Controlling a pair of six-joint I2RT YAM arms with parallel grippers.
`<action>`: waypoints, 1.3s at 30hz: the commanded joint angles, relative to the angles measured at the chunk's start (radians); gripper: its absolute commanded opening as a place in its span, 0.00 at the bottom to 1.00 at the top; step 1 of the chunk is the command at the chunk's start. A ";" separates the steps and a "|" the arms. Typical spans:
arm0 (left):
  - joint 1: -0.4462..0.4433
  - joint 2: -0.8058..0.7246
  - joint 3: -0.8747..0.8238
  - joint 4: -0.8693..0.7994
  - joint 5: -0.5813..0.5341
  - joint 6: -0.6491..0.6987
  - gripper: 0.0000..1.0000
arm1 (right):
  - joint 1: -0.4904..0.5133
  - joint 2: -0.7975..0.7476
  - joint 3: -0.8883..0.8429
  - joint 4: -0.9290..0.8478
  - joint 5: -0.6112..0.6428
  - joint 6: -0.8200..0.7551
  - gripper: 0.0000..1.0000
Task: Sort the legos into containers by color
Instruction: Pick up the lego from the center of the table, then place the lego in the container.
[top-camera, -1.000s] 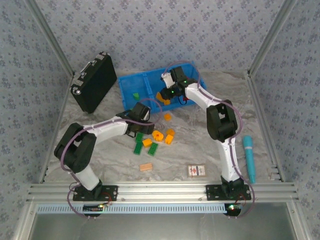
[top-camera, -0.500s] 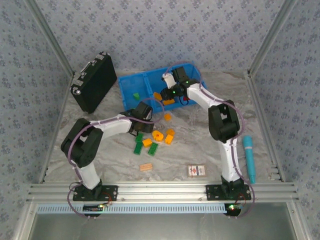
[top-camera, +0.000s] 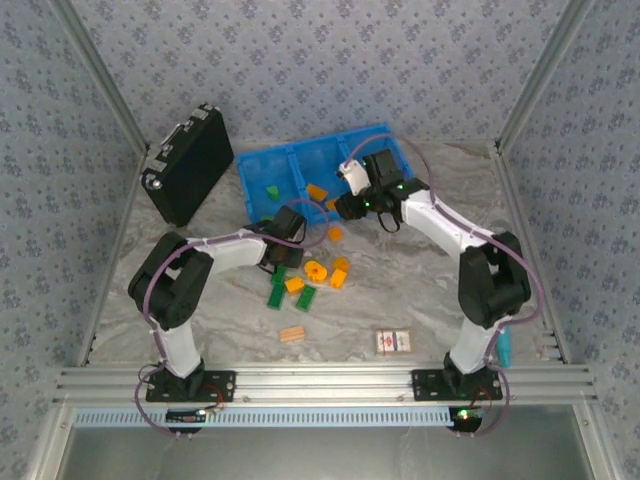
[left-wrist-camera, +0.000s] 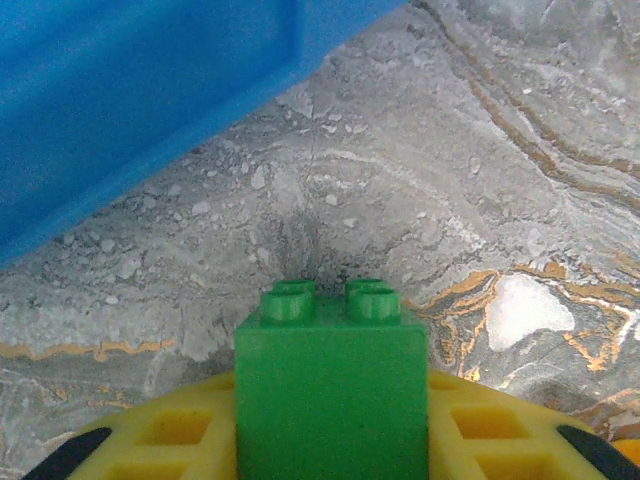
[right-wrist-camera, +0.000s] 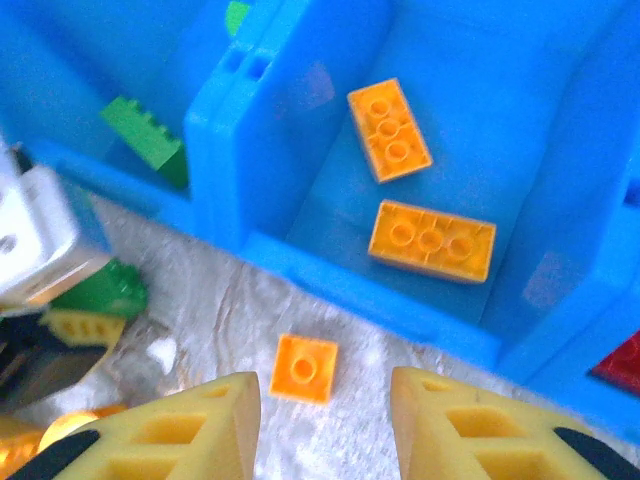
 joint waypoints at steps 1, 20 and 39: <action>0.008 -0.005 -0.018 0.009 0.007 0.001 0.33 | 0.024 -0.073 -0.087 -0.042 0.038 -0.011 0.41; 0.015 -0.202 0.128 -0.106 -0.045 0.095 0.26 | 0.122 -0.063 -0.259 0.085 0.120 0.054 0.43; 0.240 -0.031 0.295 0.069 -0.018 0.127 0.29 | 0.140 0.172 -0.106 0.181 0.227 0.128 0.52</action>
